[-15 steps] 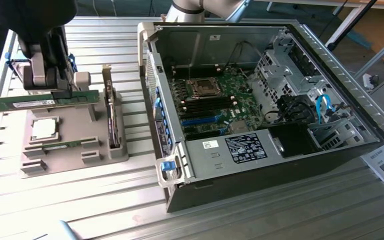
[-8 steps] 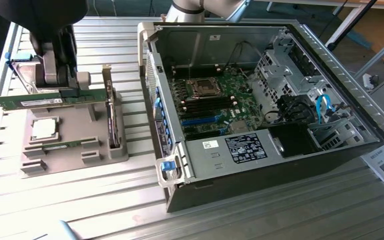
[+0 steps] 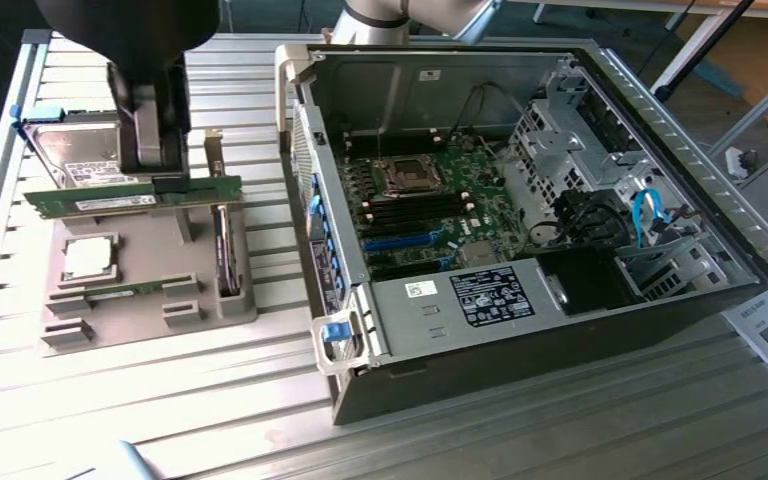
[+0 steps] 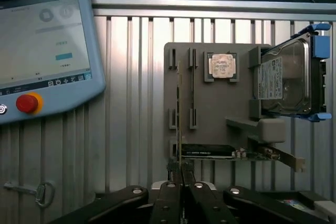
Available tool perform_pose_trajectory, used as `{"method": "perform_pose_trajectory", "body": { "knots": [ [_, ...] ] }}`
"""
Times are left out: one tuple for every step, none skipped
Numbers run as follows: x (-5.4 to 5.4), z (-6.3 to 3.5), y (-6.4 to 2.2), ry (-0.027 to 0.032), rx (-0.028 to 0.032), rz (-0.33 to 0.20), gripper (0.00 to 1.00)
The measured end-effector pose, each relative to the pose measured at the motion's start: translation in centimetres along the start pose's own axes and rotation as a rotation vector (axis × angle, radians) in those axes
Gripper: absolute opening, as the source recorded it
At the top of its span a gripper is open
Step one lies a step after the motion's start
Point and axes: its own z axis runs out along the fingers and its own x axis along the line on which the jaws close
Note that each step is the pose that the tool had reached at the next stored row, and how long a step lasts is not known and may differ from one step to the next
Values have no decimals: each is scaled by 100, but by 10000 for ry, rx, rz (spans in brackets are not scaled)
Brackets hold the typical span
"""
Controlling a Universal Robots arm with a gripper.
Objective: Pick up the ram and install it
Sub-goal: 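Pick up the ram and move it above insertion slot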
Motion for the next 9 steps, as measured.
{"method": "perform_pose_trajectory", "body": {
  "knots": [
    [4, -5, -56, 0, -1, 0, 12],
    [6, -8, -85, 0, -1, 0, 12],
    [8, -12, -125, 1, -2, 0, 12],
    [11, -15, -167, 0, -3, 0, 12],
    [12, -18, -192, 1, -4, 0, 12],
    [14, -19, -218, 0, -3, 0, 12],
    [15, -21, -243, 0, -4, 0, 12],
    [17, -24, -271, 0, -5, 0, 12],
    [19, -27, -307, 0, -6, 0, 12]
  ]
}}
